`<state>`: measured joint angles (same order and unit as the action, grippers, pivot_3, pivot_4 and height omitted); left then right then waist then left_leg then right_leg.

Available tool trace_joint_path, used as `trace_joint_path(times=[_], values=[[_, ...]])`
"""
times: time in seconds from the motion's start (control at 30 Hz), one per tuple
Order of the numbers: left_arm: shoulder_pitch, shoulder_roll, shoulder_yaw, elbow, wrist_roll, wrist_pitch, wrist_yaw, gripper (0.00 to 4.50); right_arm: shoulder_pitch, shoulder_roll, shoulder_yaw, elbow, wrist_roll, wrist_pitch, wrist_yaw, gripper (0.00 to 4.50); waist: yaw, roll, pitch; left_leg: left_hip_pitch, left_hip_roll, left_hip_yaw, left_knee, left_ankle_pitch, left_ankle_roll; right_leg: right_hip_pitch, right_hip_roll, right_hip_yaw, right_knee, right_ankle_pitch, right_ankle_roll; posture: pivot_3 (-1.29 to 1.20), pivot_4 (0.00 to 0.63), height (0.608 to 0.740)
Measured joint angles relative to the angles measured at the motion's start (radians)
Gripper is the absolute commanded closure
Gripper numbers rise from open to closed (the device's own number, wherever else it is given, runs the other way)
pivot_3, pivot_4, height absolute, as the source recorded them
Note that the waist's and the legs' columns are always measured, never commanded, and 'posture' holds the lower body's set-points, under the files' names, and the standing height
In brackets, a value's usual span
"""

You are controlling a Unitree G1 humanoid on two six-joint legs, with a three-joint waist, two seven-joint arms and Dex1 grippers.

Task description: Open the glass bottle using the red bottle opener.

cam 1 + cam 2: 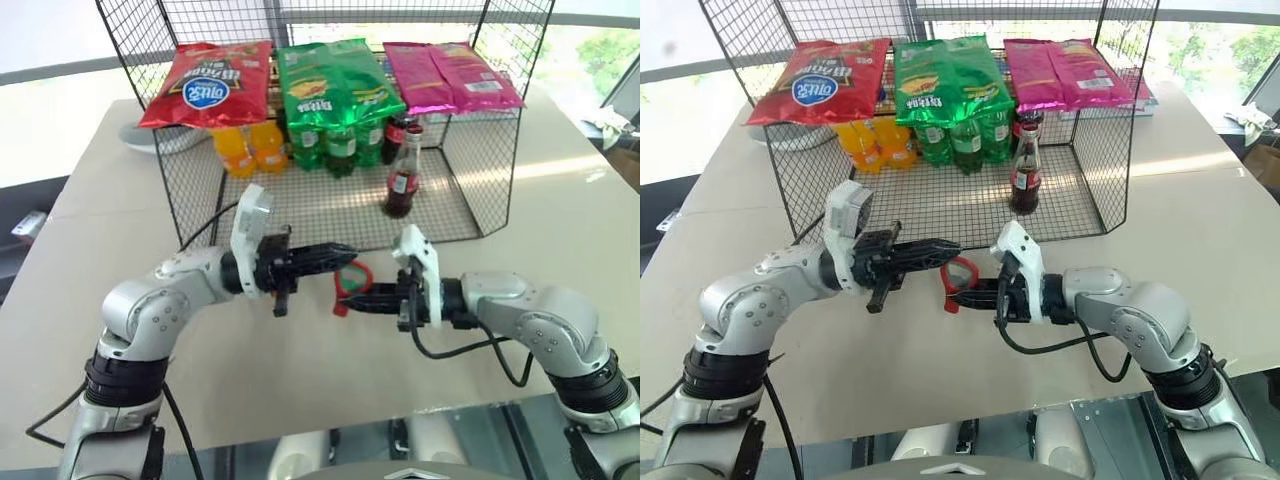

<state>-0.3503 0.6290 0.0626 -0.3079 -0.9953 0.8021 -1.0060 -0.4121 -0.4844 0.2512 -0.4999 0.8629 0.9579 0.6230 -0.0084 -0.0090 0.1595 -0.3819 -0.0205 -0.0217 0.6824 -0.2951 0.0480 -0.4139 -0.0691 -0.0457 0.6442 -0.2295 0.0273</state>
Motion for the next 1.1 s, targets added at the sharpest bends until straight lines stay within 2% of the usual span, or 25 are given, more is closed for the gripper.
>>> trace_joint_path(times=[0.07,0.17,0.27,0.3,0.33,0.37,0.4,0.5,0.57,0.6,0.67,0.77,0.83,0.93,1.1], values=[[0.029,-0.006,0.003,-0.004,-0.002,0.011,0.010,4.50,0.003,0.035,-0.043,-0.001,0.018,-0.009,-0.014,3.06,0.000,0.000,0.000,0.000,0.000,0.000,0.000,0.000,0.000,0.000,0.000,0.000,0.000,0.000,0.000,0.00,0.150,0.740],[0.043,0.003,0.007,-0.003,-0.003,0.021,0.005,4.50,0.001,0.037,-0.063,-0.001,0.018,-0.012,-0.024,3.06,0.002,-0.001,0.000,0.000,0.000,0.000,0.000,0.000,0.000,0.000,0.000,0.000,0.000,0.000,0.000,0.00,0.150,0.740],[0.043,0.037,0.013,0.008,0.009,0.021,-0.016,3.71,0.001,0.036,-0.063,-0.001,0.014,-0.008,-0.022,2.92,0.000,0.000,0.000,0.000,0.000,0.000,0.000,0.000,0.000,0.000,0.000,0.000,0.000,0.000,0.000,0.00,0.150,0.740],[0.043,0.041,0.014,0.011,0.014,0.019,-0.020,3.28,0.001,0.035,-0.063,-0.001,0.013,-0.007,-0.020,3.40,0.001,0.000,0.000,0.000,0.000,0.000,0.000,0.000,0.000,0.000,0.000,0.000,0.000,0.000,0.000,0.00,0.150,0.740],[0.043,0.044,0.015,0.017,0.027,0.014,-0.021,2.78,0.001,0.033,-0.062,-0.001,0.007,-0.006,-0.017,3.62,0.001,0.000,0.000,0.000,0.000,0.000,0.000,0.000,0.000,0.000,0.000,0.000,0.000,0.000,0.000,0.00,0.150,0.740],[0.043,0.045,0.015,0.023,0.039,0.007,-0.021,2.29,0.001,0.030,-0.061,-0.001,-0.001,-0.006,-0.016,4.22,0.001,0.000,0.000,0.000,0.000,0.000,0.000,0.000,0.000,0.000,0.000,0.000,0.000,0.000,0.000,0.00,0.150,0.740],[0.043,0.047,0.015,0.028,0.058,-0.002,-0.020,2.27,0.001,0.027,-0.058,0.000,-0.015,-0.007,-0.016,4.47,0.001,-0.001,0.000,0.000,0.000,0.000,0.000,0.000,0.000,0.000,0.000,0.000,0.000,0.000,0.000,0.00,0.150,0.740],[0.045,0.048,0.015,0.048,0.111,-0.036,-0.007,2.27,0.002,0.022,-0.031,0.009,-0.071,-0.018,-0.025,4.47,0.001,-0.001,0.000,0.000,-0.001,0.000,0.000,0.000,0.000,0.000,0.000,0.000,0.000,0.000,0.000,0.00,0.150,0.740],[0.073,0.046,0.015,0.055,0.176,-0.085,0.026,2.27,0.005,0.030,-0.002,0.041,-0.123,-0.023,-0.045,3.85,-0.001,0.000,0.000,0.000,0.000,0.000,0.000,0.000,0.000,0.000,0.000,0.000,0.000,0.000,0.000,0.00,0.150,0.740],[0.084,0.045,0.014,0.056,0.194,-0.096,0.033,2.27,0.008,0.032,0.004,0.050,-0.134,-0.024,-0.048,3.69,-0.002,0.000,0.000,0.000,0.000,0.001,0.000,0.000,0.000,0.000,0.000,0.000,0.000,0.000,0.000,0.00,0.150,0.740],[0.138,0.027,0.005,0.049,0.287,-0.164,0.086,2.27,0.029,0.040,0.030,0.075,-0.177,-0.025,-0.063,2.71,-0.001,0.000,0.000,0.000,0.000,0.000,-0.001,0.000,0.000,0.000,-0.001,0.000,0.000,0.000,0.000,0.00,0.150,0.740],[0.182,0.012,-0.006,0.007,0.344,-0.186,0.144,2.27,0.054,0.045,0.047,0.080,-0.206,-0.025,-0.071,1.23,0.003,-0.001,0.001,-0.001,0.000,0.000,-0.001,0.000,0.000,-0.001,-0.001,0.000,-0.001,0.000,0.000,0.00,0.150,0.740],[0.203,0.020,-0.034,-0.059,0.385,-0.170,0.196,2.27,0.074,0.044,0.044,0.075,-0.212,-0.025,-0.077,1.23,0.008,-0.001,0.001,-0.001,-0.001,0.000,-0.001,0.000,0.000,-0.001,-0.002,0.000,-0.001,0.000,0.000,0.00,0.150,0.740],[0.200,0.053,-0.084,-0.137,0.408,-0.054,0.259,2.27,0.124,0.006,0.040,0.042,-0.220,-0.026,-0.065,1.23,0.018,0.000,0.001,-0.001,-0.001,0.000,-0.001,0.000,0.000,0.000,-0.002,0.000,-0.001,0.000,0.000,0.00,0.150,0.740],[0.090,0.035,-0.169,-0.087,0.400,0.110,0.286,2.27,0.128,0.018,0.036,0.041,-0.239,-0.023,-0.081,1.23,0.021,0.000,0.001,0.000,-0.001,-0.001,-0.001,0.000,0.000,0.000,0.000,-0.001,0.000,0.000,0.000,0.00,0.150,0.740]])
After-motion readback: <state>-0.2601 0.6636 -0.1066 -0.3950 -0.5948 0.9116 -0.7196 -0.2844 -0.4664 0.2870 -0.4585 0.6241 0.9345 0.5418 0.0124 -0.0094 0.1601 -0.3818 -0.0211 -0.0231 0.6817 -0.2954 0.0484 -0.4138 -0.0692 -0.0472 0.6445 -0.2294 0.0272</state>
